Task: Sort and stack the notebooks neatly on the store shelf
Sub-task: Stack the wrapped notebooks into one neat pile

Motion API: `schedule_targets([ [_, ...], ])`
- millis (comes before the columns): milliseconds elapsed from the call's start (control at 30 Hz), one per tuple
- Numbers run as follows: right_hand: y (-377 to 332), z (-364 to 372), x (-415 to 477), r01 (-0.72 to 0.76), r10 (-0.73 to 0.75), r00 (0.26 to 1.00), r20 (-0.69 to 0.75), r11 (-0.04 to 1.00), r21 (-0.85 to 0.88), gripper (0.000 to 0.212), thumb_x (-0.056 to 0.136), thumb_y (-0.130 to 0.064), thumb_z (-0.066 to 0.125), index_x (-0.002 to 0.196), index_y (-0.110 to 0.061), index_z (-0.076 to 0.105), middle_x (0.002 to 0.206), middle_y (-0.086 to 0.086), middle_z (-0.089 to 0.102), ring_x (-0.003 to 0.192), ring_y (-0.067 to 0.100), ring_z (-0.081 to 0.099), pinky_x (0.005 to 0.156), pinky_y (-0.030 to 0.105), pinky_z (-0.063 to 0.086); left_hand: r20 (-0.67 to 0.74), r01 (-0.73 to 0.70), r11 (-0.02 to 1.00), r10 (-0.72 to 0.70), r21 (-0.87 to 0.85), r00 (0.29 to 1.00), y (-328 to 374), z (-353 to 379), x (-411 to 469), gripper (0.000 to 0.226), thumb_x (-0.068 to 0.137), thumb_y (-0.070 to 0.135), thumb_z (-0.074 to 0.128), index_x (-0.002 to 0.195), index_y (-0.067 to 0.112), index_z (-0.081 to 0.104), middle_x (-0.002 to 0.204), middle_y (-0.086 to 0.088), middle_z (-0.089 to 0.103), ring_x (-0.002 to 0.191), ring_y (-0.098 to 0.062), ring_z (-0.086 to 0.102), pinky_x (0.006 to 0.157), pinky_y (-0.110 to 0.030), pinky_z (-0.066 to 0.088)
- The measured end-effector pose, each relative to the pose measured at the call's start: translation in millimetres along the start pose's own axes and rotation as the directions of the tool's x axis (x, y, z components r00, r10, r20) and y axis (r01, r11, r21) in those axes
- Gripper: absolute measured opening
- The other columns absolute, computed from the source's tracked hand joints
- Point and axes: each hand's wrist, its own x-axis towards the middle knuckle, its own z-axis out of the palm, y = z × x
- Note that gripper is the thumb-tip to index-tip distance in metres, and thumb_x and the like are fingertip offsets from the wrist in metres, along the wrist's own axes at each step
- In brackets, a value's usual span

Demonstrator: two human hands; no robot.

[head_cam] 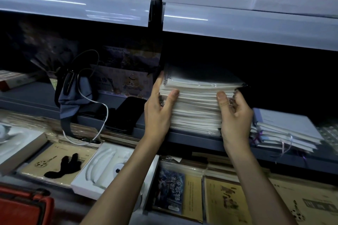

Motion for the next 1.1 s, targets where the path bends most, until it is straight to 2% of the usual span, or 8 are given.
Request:
schedule_targets([
  [167, -3.6, -0.8, -0.9, -0.014, 0.013, 1.000, 0.005, 1.000, 0.020, 0.026, 0.100, -0.034, 0.066, 0.082, -0.023, 0.051, 0.074, -0.013, 0.052, 0.073, 0.004, 0.050, 0.070, 0.020, 0.040, 0.011, 0.002, 1.000, -0.002, 0.030, 1.000, 1.8, -2.0, -1.2, 0.079, 0.095, 0.068, 0.058, 0.161, 0.029, 0.039, 0.123, -0.013, 0.070, 0.103, -0.019, 0.067, 0.091, -0.029, 0.051],
  [300, -4.2, -3.5, 3.1, -0.059, 0.063, 0.998, -0.015, 0.985, 0.164, 0.047, 0.094, -0.037, 0.073, 0.129, -0.012, 0.055, 0.133, 0.001, 0.064, 0.129, 0.010, 0.058, 0.110, 0.028, 0.047, -0.055, 0.013, 1.000, -0.012, 0.006, 0.998, 9.6, -0.9, -2.5, 0.086, 0.091, 0.065, 0.066, 0.162, 0.025, 0.038, 0.162, 0.011, 0.045, 0.143, -0.007, 0.048, 0.117, -0.034, 0.041],
  [367, -9.3, -4.1, 5.1, -0.039, 0.042, 0.999, -0.014, 0.985, 0.169, 0.039, 0.096, -0.035, 0.070, 0.124, -0.012, 0.054, 0.122, -0.012, 0.064, 0.119, 0.002, 0.058, 0.104, 0.018, 0.044, -0.072, 0.007, 1.000, -0.007, -0.001, 0.997, 10.4, 0.2, -1.6, 0.082, 0.093, 0.060, 0.070, 0.161, 0.024, 0.041, 0.162, 0.012, 0.045, 0.146, -0.006, 0.045, 0.118, -0.038, 0.040],
  [500, -18.5, 0.2, 6.0, -0.020, 0.023, 0.999, -0.033, 0.995, 0.101, 0.033, 0.103, -0.032, 0.059, 0.078, -0.021, 0.041, 0.067, -0.021, 0.044, 0.066, -0.003, 0.041, 0.066, 0.016, 0.036, -0.073, 0.012, 1.000, -0.012, -0.007, 0.997, 15.1, 3.1, -3.4, 0.084, 0.087, 0.073, 0.067, 0.157, 0.032, 0.046, 0.150, -0.008, 0.058, 0.135, -0.046, 0.049, 0.111, -0.056, 0.046],
  [600, -16.0, 3.7, 5.8, -0.008, 0.015, 0.998, -0.069, 0.996, 0.093, 0.036, 0.105, -0.038, 0.056, 0.085, -0.009, 0.050, 0.077, 0.003, 0.048, 0.073, 0.012, 0.044, 0.068, 0.031, 0.036, -0.069, 0.010, 1.000, -0.012, -0.024, 0.998, 18.1, 3.7, -3.3, 0.080, 0.090, 0.069, 0.066, 0.158, 0.029, 0.047, 0.148, -0.012, 0.060, 0.122, -0.024, 0.066, 0.106, -0.044, 0.053],
  [733, -15.6, 5.2, 6.8, 0.009, 0.000, 0.996, -0.094, 0.996, 0.090, 0.034, 0.105, -0.033, 0.057, 0.088, -0.004, 0.056, 0.075, -0.001, 0.053, 0.073, 0.007, 0.049, 0.067, 0.025, 0.040, -0.081, -0.010, 1.000, 0.009, -0.017, 0.997, 19.9, 5.3, -2.3, 0.067, 0.099, 0.048, 0.065, 0.158, 0.020, 0.047, 0.144, 0.005, 0.064, 0.097, 0.010, 0.065, 0.089, -0.016, 0.048],
  [933, -14.2, 3.6, 9.1, 0.018, -0.010, 0.997, -0.080, 0.995, 0.097, 0.039, 0.104, -0.026, 0.061, 0.077, -0.002, 0.048, 0.071, 0.006, 0.042, 0.067, 0.008, 0.039, 0.062, 0.024, 0.033, -0.077, 0.008, 1.000, -0.010, -0.027, 0.997, 19.9, 6.6, -2.6, 0.070, 0.098, 0.067, 0.057, 0.154, 0.027, 0.051, 0.141, -0.022, 0.060, 0.130, -0.049, 0.050, 0.105, -0.061, 0.046],
  [1100, -15.4, 6.2, 7.9, 0.028, -0.020, 0.994, -0.104, 0.996, 0.080, 0.046, 0.103, -0.025, 0.063, 0.070, -0.003, 0.039, 0.070, 0.025, 0.032, 0.065, 0.016, 0.031, 0.060, 0.030, 0.028, -0.091, -0.004, 1.000, 0.003, -0.007, 0.996, 23.2, 6.0, -1.2, 0.063, 0.100, 0.059, 0.056, 0.151, 0.022, 0.056, 0.134, -0.036, 0.052, 0.089, -0.034, 0.070, 0.076, -0.045, 0.052],
])
